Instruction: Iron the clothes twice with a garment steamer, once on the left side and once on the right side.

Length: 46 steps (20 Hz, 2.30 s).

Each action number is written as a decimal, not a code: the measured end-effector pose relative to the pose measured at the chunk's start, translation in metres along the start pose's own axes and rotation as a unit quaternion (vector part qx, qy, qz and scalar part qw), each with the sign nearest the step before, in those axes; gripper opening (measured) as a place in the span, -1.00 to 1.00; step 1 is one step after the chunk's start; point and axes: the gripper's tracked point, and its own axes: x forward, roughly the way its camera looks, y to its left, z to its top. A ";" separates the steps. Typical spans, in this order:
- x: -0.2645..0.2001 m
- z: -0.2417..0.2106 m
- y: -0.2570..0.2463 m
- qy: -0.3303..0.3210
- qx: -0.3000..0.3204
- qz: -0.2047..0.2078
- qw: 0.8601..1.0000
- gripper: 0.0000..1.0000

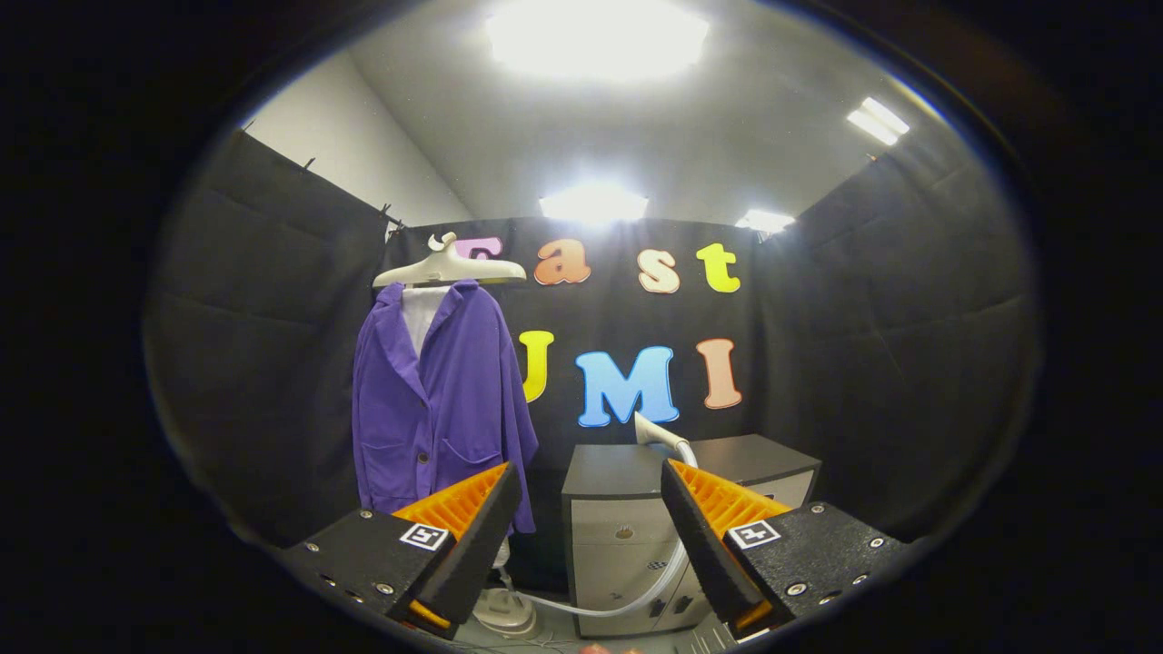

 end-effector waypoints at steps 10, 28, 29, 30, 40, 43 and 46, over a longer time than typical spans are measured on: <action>0.098 0.007 -0.084 0.051 0.002 -0.034 0.998 0.90; 0.389 -0.072 -0.194 0.170 0.213 0.035 0.961 0.90; 0.401 -0.077 -0.196 0.177 0.234 0.043 0.955 0.91; 0.412 -0.083 -0.198 0.186 0.256 0.052 0.947 0.90; 0.478 -0.151 -0.214 0.268 0.395 0.090 0.874 0.89; 0.491 -0.165 -0.199 0.295 0.404 0.115 0.858 0.89; 0.502 -0.182 -0.190 0.314 0.406 0.118 0.850 0.89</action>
